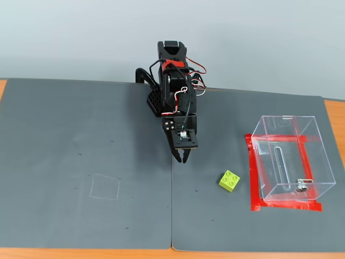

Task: Pick the green lego block and place it into the transparent box

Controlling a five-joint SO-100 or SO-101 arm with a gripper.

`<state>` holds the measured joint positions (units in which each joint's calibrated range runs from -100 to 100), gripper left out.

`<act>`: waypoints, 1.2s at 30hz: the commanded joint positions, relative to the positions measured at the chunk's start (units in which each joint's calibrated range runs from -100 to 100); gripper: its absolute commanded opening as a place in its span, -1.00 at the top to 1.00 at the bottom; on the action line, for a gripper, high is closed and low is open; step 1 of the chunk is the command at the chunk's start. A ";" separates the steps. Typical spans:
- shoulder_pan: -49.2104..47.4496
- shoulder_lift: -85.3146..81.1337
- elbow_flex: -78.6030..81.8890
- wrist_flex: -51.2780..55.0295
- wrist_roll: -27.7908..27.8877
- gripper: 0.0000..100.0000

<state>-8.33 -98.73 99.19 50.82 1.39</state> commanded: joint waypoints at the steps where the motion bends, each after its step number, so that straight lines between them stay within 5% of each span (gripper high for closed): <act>1: 0.38 -0.60 0.54 -0.04 0.20 0.96; 14: -6.26 1.52 -2.09 -0.48 0.25 0.96; 36: -13.57 39.51 -32.84 0.39 0.25 0.96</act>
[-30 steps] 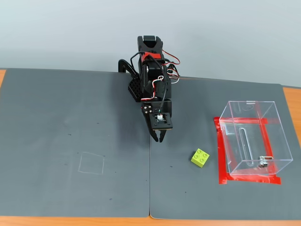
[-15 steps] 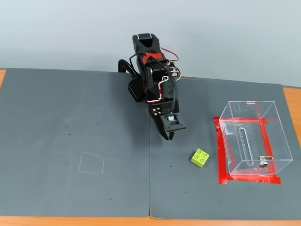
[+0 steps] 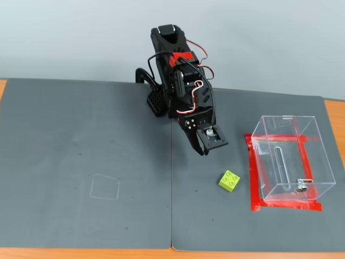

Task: Pick the green lego block and place it into the transparent box

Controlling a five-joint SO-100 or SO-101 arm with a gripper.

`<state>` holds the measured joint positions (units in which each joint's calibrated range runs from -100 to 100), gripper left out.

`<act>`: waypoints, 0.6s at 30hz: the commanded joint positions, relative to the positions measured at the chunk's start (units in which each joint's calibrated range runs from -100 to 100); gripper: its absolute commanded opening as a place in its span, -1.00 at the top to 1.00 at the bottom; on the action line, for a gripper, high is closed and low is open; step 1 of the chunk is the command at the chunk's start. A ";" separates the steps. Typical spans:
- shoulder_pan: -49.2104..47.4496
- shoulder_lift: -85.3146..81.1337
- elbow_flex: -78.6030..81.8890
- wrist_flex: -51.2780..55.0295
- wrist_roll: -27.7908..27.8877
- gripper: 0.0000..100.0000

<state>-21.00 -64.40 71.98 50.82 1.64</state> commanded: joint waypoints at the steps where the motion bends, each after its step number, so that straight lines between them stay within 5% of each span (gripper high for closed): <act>1: -1.49 6.79 -6.72 0.39 0.06 0.95; 11: -2.46 19.00 -14.13 -0.56 3.91 0.39; 18: -3.06 24.34 -16.85 -0.48 8.81 0.22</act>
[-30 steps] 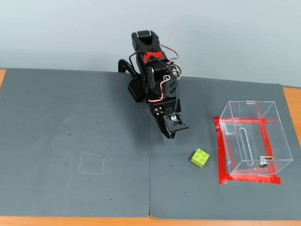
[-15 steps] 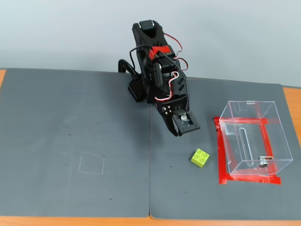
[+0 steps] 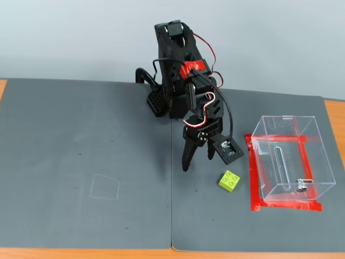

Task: Pick the green lego block and place it into the transparent box

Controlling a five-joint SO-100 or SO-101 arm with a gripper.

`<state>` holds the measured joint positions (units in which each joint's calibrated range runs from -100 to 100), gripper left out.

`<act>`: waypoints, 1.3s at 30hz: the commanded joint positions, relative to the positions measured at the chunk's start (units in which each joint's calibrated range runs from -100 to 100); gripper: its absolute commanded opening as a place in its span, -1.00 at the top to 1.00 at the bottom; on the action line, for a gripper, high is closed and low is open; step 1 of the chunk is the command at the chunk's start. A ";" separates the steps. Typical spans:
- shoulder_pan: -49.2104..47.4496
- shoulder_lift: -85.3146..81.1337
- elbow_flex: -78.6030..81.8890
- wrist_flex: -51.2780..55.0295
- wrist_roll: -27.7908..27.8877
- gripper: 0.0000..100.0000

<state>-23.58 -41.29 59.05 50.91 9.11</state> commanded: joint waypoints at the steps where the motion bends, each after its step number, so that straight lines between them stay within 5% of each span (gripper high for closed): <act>1: -1.15 1.57 -4.37 -0.74 1.65 0.22; 39: -11.59 21.75 -4.55 -26.34 -4.55 0.23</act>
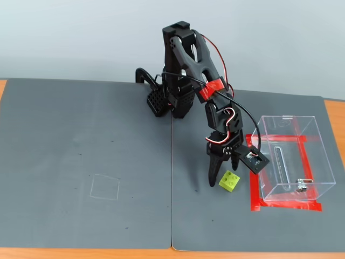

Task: Pick the green lego block and place it into the transparent box

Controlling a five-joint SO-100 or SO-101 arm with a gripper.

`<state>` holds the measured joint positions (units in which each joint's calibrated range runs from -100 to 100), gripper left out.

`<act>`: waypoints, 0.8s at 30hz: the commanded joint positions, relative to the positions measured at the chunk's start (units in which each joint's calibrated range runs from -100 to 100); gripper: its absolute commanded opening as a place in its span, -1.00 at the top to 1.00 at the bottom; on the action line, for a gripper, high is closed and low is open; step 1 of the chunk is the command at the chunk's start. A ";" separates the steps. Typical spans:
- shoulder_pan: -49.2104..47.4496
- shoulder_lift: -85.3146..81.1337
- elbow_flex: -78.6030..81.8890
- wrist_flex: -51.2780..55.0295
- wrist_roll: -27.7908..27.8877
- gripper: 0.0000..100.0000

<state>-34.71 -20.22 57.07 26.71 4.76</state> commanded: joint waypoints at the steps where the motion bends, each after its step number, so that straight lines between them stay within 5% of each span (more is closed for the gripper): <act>1: -0.54 0.93 -2.57 -2.32 -0.20 0.23; 24: 0.13 5.60 -3.66 -2.32 -0.15 0.23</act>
<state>-35.08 -14.78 56.44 25.24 4.66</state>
